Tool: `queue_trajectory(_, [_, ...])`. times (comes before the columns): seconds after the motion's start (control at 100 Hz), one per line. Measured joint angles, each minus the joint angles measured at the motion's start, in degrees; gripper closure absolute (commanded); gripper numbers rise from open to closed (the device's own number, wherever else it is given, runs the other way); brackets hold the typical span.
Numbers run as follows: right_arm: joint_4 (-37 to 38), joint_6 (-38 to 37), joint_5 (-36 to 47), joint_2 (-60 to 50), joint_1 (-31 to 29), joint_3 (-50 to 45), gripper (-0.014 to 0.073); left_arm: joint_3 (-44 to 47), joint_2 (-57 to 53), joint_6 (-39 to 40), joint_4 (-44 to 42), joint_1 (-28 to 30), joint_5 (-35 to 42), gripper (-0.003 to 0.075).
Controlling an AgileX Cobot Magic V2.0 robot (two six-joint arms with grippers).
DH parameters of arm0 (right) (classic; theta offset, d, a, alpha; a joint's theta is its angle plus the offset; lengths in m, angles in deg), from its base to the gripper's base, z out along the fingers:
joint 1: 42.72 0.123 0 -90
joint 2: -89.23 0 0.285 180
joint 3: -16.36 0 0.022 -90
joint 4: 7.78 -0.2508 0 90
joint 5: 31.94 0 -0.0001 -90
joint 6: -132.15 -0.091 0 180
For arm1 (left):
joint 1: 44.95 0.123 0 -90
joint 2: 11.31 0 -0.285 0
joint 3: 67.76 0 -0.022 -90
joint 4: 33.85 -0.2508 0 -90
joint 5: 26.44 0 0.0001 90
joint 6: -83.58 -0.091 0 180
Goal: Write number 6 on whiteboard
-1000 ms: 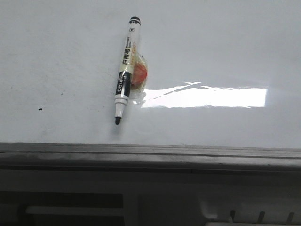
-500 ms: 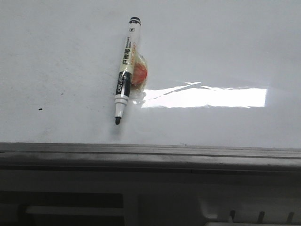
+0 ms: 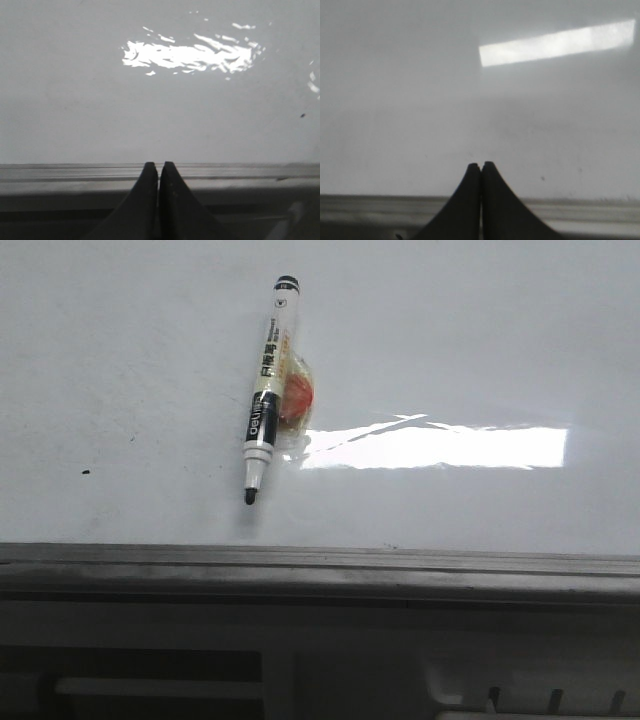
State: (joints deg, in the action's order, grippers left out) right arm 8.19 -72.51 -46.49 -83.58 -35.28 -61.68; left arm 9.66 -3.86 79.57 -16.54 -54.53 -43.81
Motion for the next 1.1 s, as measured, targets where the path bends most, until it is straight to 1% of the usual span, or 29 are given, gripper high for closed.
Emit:
queue_trajectory(0.02, [-0.43,0.0,1.49,0.0,0.0,0.0,0.0657,0.0,0.0,0.0,2.29,0.0,0.58,0.0739])
queue_trajectory(0.07, [-2.4,0.0,5.75,0.0,0.0,0.0,0.0657,0.0,0.0,0.0,12.6,0.0,2.13,0.0739])
queue_trajectory(0.14, [-6.13,0.0,12.29,0.0,0.0,0.0,0.0657,0.0,0.0,0.0,24.41,0.0,5.09,0.0739])
queue_trajectory(0.16, [-7.0,0.0,13.85,0.0,0.0,0.0,0.0657,0.0,0.0,0.11,26.49,0.0,6.22,0.0739])
queue_trajectory(0.17, [-7.25,0.0,14.55,0.0,0.0,0.0,0.0657,0.0,0.0,0.11,29.38,0.0,7.01,0.0739])
queue_trajectory(0.26, [-10.84,0.0,17.66,0.0,0.0,0.0,0.0657,0.0,0.0,0.11,37.32,0.0,10.84,0.0739])
queue_trajectory(0.33, [-14.91,-0.14,18.35,0.0,0.0,0.0,0.0657,0.0,0.0,0.11,39.83,0.03,12.12,0.0739])
queue_trajectory(0.38, [-16.74,-0.14,18.14,0.0,0.0,0.0,0.0657,0.0,0.0,-1.1,39.54,0.03,12.49,0.0739])
queue_trajectory(0.42, [-17.01,-0.14,16.0,0.0,0.0,0.9,0.0657,-0.25,0.0,-2.95,37.59,0.03,11.97,0.0739])
queue_trajectory(0.48, [-15.63,-0.14,9.82,0.0,-0.09,3.76,0.0657,-2.27,0.12,-4.99,32.89,0.03,9.47,0.0739])
queue_trajectory(0.54, [-12.2,0.0,3.41,0.0,-0.09,8.44,0.0657,-6.48,2.06,-6.18,26.18,0.03,5.36,0.0739])
queue_trajectory(0.57, [-10.45,0.27,-0.13,0.35,-0.09,10.65,0.0657,-8.69,4.33,-6.47,23.21,0.03,3.49,0.0739])
queue_trajectory(0.64, [-7.11,1.21,-5.09,2.23,-0.09,15.75,0.0657,-14.45,10.55,-6.88,16.7,0.03,-1.42,0.0739])
queue_trajectory(0.7, [-5.79,1.74,-6.99,4.12,-0.09,19.3,0.0657,-18.89,16.45,-7.29,12.93,0.03,-5.93,0.0739])
queue_trajectory(0.75, [-5.69,2.05,-7.8,5.92,-0.09,21.44,0.0651,-22.97,21.77,-7.74,11.38,0.03,-9.43,0.0736])
queue_trajectory(0.8, [-5.69,2.22,-8.63,7.98,-0.09,23.21,0.0616,-26.27,26.94,-8.6,10.87,0.03,-12.86,0.0716])
queue_trajectory(0.86, [-5.69,2.31,-10.39,9.94,-0.09,25.15,0.0516,-29.52,32.96,-10.84,11.28,0.03,-16.95,0.065])
queue_trajectory(0.91, [-5.69,2.36,-12.26,11.51,-0.09,26.41,0.0406,-31.73,36.89,-13.85,13.04,-0.13,-19.31,0.0549])
queue_trajectory(0.93, [-5.69,2.36,-13.09,12.14,-0.09,26.89,0.0356,-32.46,38.35,-14.54,13.73,-0.52,-19.91,0.052])
queue_trajectory(0.96, [-5.69,2.45,-14.14,12.9,-0.09,27.52,0.0293,-33.44,40.06,-16.15,15.72,-1.27,-20.34,0.0449])
queue_trajectory(0.99, [-5.69,2.45,-15.3,13.78,-0.09,28.05,0.0224,-34.05,41.94,-17.47,17.57,-2.27,-20.59,0.0396])
queue_trajectory(1.03, [-5.79,2.45,-16.21,14.68,-0.09,28.74,0.0175,-34.72,43.64,-19.51,20.6,-4.21,-20.59,0.0337])
queue_trajectory(1.05, [-5.79,2.45,-16.57,14.94,-0.09,29.01,0.0156,-34.83,44.56,-20.52,22.13,-5.33,-20.59,0.0322])
queue_trajectory(1.1, [-5.79,2.45,-16.88,15.89,-0.09,29.25,0.0143,-35.49,46.5,-22.42,25.01,-8.21,-20.45,0.0323])
